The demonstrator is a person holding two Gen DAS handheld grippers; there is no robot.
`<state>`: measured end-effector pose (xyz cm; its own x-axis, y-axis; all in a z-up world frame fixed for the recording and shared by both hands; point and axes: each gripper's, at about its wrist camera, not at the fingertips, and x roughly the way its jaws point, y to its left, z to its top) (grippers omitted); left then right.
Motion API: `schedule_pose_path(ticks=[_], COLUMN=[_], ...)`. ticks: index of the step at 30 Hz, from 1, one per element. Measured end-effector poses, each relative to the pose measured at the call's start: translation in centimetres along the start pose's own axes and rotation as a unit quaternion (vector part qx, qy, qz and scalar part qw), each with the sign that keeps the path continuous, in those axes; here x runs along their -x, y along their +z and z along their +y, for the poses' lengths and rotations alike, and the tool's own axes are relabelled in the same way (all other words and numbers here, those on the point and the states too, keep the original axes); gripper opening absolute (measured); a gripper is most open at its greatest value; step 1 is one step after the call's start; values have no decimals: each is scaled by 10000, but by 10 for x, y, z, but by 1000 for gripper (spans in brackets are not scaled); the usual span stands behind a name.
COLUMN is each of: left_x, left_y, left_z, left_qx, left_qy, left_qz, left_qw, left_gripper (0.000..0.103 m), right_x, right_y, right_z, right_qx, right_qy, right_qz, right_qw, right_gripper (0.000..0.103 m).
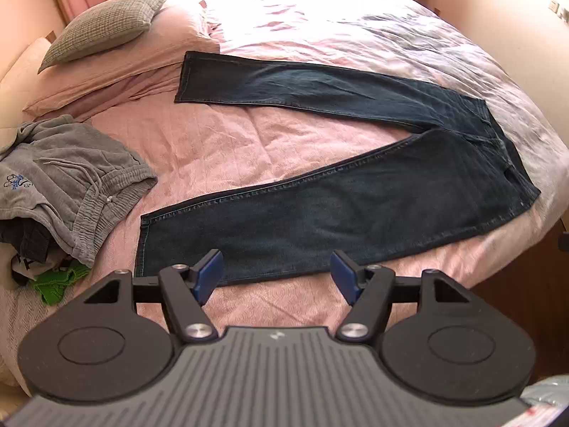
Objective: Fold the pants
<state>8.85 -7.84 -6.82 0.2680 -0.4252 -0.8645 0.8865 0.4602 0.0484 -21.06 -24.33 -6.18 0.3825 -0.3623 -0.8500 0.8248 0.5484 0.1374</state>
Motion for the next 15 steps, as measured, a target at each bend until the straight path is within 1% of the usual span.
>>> schedule_pose_path(ticks=[4,15], left_x=[6,9], left_y=[-4,-17], left_z=[7,26], left_qx=[-72,-182], left_qy=[-106,-152], left_qz=[-46,77], left_qw=[9999,9997], left_gripper=[64,65], right_x=[5,0], right_y=[-6,-13], right_z=[10,26], right_qx=[-39,-33], right_qy=[29,-56], right_qz=[-1,115], right_qw=[10000,9999], right_gripper=[66,66])
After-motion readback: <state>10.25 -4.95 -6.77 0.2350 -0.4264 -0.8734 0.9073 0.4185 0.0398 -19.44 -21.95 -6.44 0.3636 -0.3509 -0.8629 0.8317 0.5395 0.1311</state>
